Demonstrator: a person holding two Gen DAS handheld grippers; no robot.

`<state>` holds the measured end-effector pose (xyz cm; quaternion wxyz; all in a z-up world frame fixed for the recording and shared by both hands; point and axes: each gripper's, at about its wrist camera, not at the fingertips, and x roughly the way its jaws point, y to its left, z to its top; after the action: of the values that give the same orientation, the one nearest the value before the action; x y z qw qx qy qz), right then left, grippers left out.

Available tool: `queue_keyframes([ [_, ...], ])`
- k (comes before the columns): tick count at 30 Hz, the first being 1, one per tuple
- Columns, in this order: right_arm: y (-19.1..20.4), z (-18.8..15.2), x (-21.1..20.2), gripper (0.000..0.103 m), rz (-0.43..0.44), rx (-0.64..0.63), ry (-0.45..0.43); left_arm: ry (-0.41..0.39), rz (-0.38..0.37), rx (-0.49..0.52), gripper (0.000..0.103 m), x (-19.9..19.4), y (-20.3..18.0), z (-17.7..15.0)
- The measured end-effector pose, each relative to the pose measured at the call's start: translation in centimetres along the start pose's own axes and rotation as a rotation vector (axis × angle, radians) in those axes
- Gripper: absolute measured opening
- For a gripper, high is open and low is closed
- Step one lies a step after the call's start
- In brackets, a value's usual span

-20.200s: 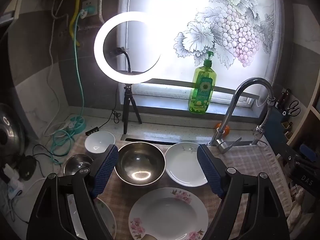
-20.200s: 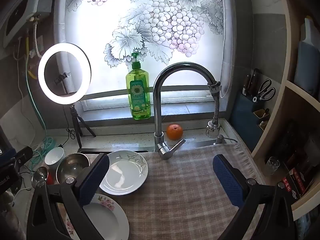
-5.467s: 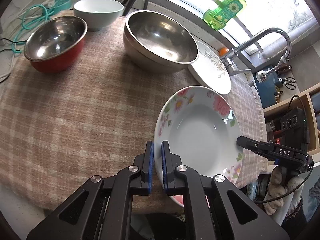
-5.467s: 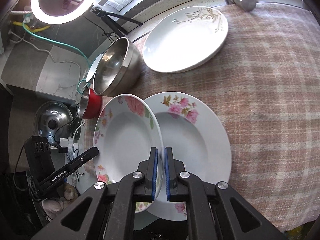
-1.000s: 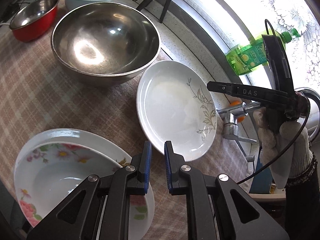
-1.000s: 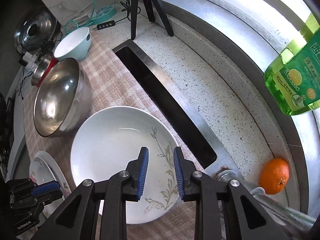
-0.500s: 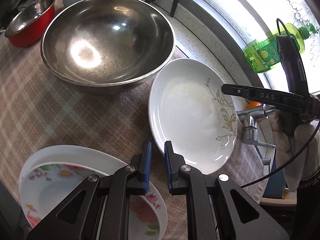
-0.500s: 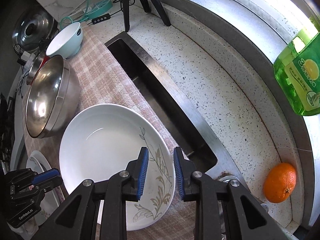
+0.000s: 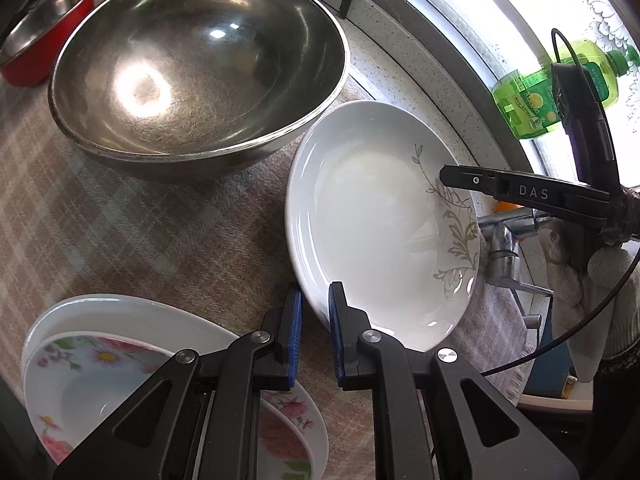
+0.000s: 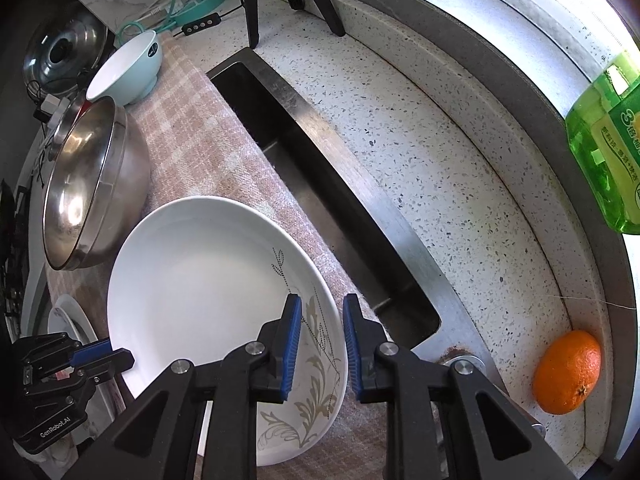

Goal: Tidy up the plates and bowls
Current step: 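Close the right gripper on the rim of the white gold-leaf plate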

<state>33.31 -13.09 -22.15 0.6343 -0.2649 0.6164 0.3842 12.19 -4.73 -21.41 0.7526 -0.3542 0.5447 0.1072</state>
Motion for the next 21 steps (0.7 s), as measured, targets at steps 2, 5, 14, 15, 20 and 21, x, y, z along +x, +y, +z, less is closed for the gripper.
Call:
queue_keyframes([
  [2,-0.42,-0.03,0.04,0.011,0.009,0.013,0.000,0.000,0.001,0.001,0.012,0.12,-0.02,0.03],
  [5,-0.76,0.08,0.19,0.011,0.022,0.024,0.001,0.000,0.006,0.007,0.012,0.17,-0.23,0.21],
  [14,-1.01,-0.02,0.07,0.011,0.029,0.029,-0.013,-0.003,0.013,0.022,0.012,0.19,-0.31,0.19],
  [15,-0.97,-0.08,0.04,0.011,0.028,0.027,-0.015,-0.004,0.014,0.021,0.012,0.14,-0.33,0.17],
  [20,-0.73,-0.47,-0.21,0.010,0.024,0.011,-0.017,-0.011,0.027,0.026,0.012,-0.03,-0.27,0.10],
  [21,-0.64,-0.53,-0.24,0.010,0.022,0.008,-0.018,-0.010,0.026,0.026,0.012,-0.06,-0.23,0.04],
])
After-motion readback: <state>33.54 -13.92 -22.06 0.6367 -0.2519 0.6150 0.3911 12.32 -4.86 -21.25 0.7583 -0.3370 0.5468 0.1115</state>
